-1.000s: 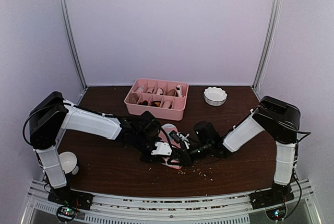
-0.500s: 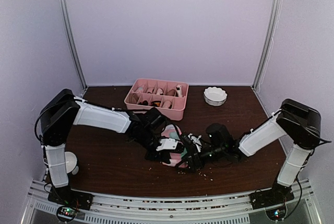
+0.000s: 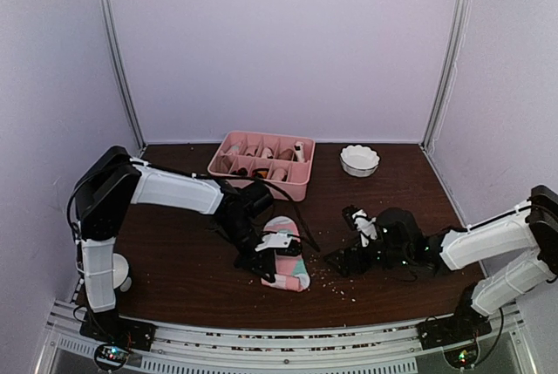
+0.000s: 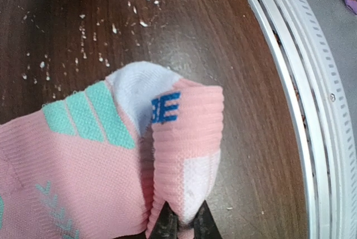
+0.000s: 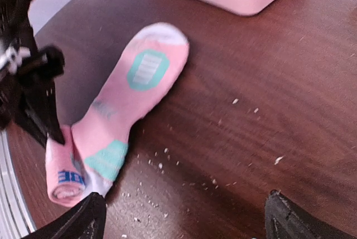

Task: Roll the socks
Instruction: Roll the sock at the center of the board.

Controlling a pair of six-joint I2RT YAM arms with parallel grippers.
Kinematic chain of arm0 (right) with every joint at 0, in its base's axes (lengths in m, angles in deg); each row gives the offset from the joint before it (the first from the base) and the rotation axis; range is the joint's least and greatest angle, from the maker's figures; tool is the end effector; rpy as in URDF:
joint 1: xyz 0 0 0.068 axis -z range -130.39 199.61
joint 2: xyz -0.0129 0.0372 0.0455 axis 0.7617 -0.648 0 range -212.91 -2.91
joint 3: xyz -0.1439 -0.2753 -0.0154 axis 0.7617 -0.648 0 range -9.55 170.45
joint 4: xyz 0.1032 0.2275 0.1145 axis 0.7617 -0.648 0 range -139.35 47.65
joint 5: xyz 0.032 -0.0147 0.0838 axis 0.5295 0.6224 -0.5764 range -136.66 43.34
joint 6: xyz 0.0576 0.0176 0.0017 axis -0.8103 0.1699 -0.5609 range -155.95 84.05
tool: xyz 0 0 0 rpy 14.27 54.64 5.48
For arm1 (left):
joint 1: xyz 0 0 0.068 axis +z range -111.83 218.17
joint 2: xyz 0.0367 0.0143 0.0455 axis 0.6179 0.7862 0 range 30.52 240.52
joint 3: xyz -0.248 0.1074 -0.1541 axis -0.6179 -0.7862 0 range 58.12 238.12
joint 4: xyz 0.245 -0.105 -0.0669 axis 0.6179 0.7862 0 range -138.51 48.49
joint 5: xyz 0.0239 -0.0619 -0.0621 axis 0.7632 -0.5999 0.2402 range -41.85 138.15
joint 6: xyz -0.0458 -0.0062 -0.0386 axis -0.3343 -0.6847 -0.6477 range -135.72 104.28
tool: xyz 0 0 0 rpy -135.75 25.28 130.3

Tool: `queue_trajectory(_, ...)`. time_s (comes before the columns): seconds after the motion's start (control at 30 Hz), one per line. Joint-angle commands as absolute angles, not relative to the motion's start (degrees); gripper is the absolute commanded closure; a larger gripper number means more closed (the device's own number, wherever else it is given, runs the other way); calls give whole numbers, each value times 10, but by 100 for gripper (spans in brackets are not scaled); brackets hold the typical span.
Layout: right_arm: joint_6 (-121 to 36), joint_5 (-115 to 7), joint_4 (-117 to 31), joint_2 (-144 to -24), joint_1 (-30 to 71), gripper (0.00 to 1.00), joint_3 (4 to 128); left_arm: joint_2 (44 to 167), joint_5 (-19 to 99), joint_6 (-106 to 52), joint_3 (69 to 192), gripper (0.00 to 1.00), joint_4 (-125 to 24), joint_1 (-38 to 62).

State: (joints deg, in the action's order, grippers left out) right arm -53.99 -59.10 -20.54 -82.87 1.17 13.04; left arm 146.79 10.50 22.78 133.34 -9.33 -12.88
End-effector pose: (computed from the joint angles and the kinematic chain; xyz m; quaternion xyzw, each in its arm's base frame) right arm 0.1606 0.1957 0.1579 -0.2797 0.8401 0.3298 0.3274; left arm 0.2352 -0.3341 0.1529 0.6837 0.6501 -0.3284 0.0450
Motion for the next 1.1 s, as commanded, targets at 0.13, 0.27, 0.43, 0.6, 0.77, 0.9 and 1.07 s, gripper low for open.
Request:
queue_trajectory(0.13,-542,-411,-202,-754,18,0,117,1515,143,242,1358,100,48,-140)
queue_trajectory(0.27,-434,-368,-212,-765,-54,0,124,1554,132,240,1400,100,87,-146)
queue_trajectory(0.43,-290,-328,-160,-770,-182,7,82,1631,105,256,1488,100,170,-144)
queue_trajectory(0.6,-241,-318,-206,-809,-254,14,119,1679,92,238,1528,100,194,-132)
queue_trajectory(0.77,-186,-332,-236,-882,-288,23,189,1702,117,203,1535,100,181,-124)
queue_trajectory(0.9,-155,-347,-220,-924,-288,28,221,1716,143,179,1539,100,172,-123)
queue_trajectory(1.07,-114,-376,-252,-980,-287,40,278,1730,176,171,1545,100,171,-123)
